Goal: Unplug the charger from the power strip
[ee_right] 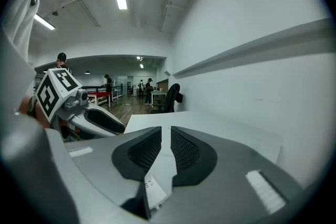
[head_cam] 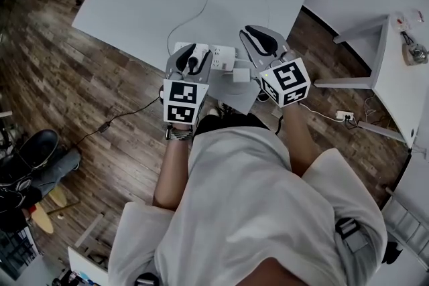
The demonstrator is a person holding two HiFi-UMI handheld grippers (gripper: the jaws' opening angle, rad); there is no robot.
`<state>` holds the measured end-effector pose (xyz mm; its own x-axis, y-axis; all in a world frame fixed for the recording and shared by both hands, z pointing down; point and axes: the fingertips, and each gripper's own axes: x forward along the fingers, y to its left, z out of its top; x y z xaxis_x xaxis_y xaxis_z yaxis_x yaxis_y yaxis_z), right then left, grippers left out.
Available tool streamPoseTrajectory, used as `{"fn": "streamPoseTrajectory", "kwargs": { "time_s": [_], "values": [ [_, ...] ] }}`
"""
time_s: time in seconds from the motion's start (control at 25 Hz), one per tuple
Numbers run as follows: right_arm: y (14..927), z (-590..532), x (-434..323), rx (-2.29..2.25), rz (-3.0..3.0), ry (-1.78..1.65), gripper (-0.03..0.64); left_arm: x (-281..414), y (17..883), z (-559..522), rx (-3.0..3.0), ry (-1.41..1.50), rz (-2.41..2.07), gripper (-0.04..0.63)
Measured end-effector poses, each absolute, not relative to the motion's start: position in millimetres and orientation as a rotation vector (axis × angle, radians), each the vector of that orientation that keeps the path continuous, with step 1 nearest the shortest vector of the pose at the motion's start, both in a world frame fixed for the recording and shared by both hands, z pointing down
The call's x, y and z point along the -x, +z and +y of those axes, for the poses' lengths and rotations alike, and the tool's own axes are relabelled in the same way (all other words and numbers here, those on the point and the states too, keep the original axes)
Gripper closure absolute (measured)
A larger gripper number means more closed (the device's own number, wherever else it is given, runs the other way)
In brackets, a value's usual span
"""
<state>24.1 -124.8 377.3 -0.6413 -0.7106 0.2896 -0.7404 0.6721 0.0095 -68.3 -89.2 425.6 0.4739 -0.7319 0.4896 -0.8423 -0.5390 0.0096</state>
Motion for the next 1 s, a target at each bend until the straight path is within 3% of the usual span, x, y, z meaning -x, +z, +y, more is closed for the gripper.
{"fn": "streamPoseTrajectory", "kwargs": {
  "time_s": [0.48, 1.0],
  "values": [
    [513.9, -141.1, -11.0, -0.937, -2.490, 0.346, 0.509, 66.0, 524.6, -103.8, -2.275, 0.797, -1.295, 0.428],
    [599.0, -139.5, 6.2, -0.774, -2.342, 0.409, 0.462, 68.5, 566.1, -112.9, -2.153, 0.856, -1.345, 0.428]
  ]
}}
